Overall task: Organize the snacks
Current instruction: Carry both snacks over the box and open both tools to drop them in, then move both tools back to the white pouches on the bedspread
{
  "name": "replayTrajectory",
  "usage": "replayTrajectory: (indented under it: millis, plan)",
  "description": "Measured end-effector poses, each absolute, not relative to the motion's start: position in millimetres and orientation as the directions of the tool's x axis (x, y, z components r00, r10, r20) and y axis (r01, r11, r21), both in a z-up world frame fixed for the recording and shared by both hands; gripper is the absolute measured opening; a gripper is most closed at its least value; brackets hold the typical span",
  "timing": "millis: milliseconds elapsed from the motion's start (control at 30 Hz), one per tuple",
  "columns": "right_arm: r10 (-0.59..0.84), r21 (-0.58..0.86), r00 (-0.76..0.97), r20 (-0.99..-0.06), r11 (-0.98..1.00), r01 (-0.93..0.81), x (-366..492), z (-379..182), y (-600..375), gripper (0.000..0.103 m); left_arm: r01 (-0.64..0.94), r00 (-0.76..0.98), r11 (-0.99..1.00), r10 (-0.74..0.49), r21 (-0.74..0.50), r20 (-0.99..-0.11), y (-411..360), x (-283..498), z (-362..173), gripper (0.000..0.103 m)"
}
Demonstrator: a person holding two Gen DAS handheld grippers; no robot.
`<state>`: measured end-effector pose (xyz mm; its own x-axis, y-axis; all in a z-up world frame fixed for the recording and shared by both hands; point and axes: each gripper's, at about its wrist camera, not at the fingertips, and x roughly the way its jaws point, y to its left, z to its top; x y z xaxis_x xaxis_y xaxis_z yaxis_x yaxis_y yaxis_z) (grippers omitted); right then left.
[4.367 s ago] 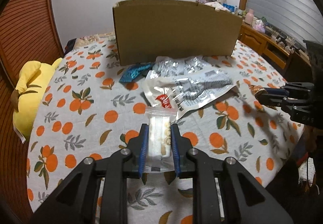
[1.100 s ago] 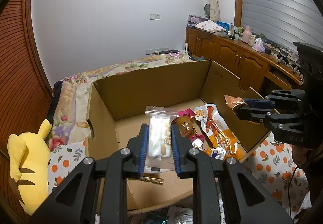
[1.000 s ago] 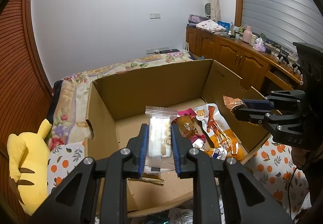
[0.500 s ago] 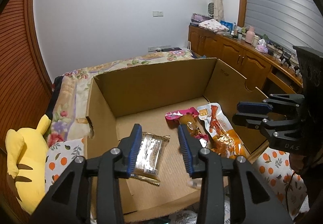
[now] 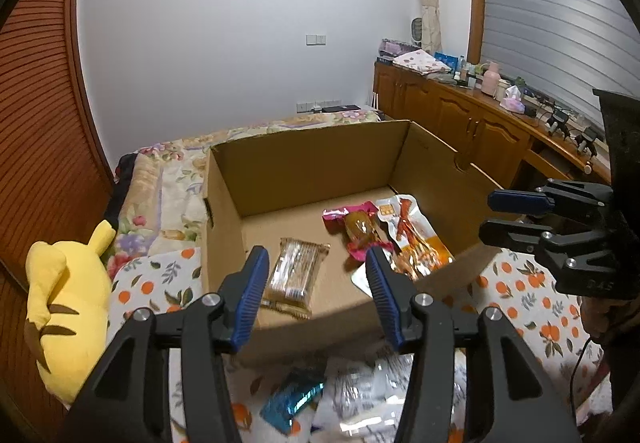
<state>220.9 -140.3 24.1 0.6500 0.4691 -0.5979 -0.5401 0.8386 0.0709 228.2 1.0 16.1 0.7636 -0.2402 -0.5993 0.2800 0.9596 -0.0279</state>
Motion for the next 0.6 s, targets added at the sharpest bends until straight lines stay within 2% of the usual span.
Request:
replayTrajectory:
  millis: [67, 167, 600]
  plan:
    - [0.474, 0.073, 0.649, -0.595, 0.836, -0.544, 208.2, 25.8, -138.9, 0.044, 0.279, 0.767, 0.960, -0.243, -0.032, -0.594, 4.1, 215.6, 15.7, 0.057]
    - [0.484, 0.083, 0.638, -0.599, 0.830, -0.552, 193.9, 23.2, -135.9, 0.048, 0.281, 0.771, 0.959, -0.250, -0.040, -0.585, 8.0, 201.0, 12.8, 0.069]
    - [0.516, 0.154, 0.500, -0.696, 0.786, -0.598, 174.3, -37.2, -109.7, 0.051, 0.251, 0.731, 0.966, -0.230, -0.060, -0.642, 21.4, 166.9, -30.6, 0.069]
